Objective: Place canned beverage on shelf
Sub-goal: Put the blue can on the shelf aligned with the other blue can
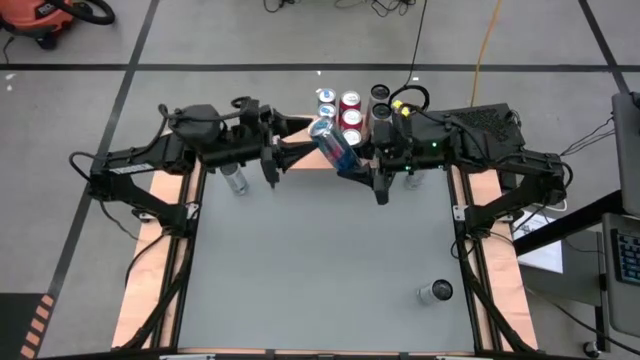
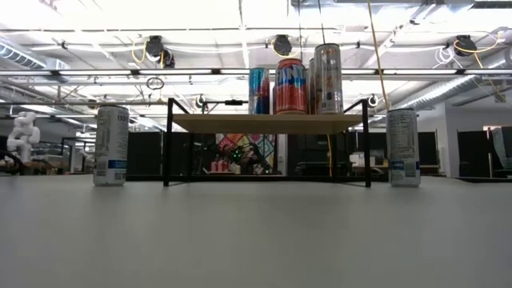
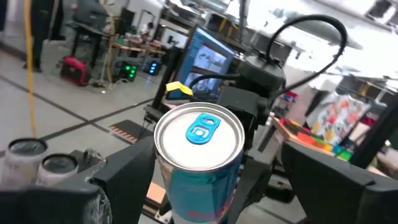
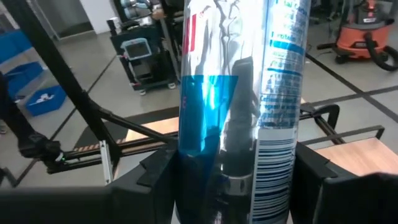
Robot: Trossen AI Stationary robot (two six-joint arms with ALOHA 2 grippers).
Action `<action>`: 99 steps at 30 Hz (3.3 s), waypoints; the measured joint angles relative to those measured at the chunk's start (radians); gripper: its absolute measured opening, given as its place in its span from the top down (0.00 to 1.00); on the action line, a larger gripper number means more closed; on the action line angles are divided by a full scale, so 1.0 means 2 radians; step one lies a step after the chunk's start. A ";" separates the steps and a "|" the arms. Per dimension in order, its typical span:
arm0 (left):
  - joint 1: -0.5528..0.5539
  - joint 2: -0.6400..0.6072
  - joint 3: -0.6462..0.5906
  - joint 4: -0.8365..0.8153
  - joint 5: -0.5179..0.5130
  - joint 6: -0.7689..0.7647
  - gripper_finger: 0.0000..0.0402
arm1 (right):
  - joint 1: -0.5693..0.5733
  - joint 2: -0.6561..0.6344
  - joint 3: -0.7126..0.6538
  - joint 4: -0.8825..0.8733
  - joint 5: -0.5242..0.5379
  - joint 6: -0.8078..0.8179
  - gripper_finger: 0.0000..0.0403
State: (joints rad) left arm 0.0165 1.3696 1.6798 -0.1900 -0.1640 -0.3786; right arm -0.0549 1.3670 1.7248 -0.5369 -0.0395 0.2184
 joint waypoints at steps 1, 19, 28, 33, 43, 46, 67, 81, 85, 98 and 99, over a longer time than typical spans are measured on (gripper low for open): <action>0.003 0.000 0.000 0.001 0.008 0.006 0.13 | -0.003 -0.001 0.000 0.000 -0.008 -0.001 0.54; 0.056 0.001 0.000 -0.003 0.145 0.061 0.19 | -0.041 0.000 0.000 -0.003 -0.127 -0.009 0.53; 0.055 0.022 0.000 -0.001 0.160 0.069 0.19 | -0.045 0.000 0.000 0.006 -0.127 -0.018 0.53; 0.055 0.028 0.000 -0.001 0.147 0.076 0.19 | -0.045 0.003 0.000 0.008 -0.127 -0.020 0.53; 0.055 0.028 0.000 0.017 0.157 0.074 0.19 | -0.045 0.003 0.000 0.006 -0.127 -0.026 0.53; 0.055 0.028 0.000 0.017 0.157 0.074 0.19 | -0.045 0.003 0.000 0.007 -0.127 -0.029 0.53; 0.055 0.022 0.000 0.023 0.159 0.049 0.33 | -0.045 0.003 0.000 0.007 -0.140 -0.028 0.53; 0.055 0.022 0.000 0.023 0.149 0.054 0.41 | -0.044 0.003 0.000 0.007 -0.139 -0.027 0.51; 0.055 0.021 0.000 0.021 0.152 0.053 0.42 | -0.044 0.003 0.000 0.006 -0.135 -0.018 0.44; 0.057 0.010 0.000 -0.057 0.135 0.146 0.42 | -0.044 -0.041 0.001 -0.089 -0.012 -0.047 0.24; 0.057 0.010 0.000 -0.068 0.125 0.155 0.42 | -0.044 -0.050 0.001 -0.099 0.000 -0.050 0.24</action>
State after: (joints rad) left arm 0.1314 1.3896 1.6791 -0.3255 0.0862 -0.0680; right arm -0.1436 1.2677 1.7271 -0.7356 -0.0387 0.1183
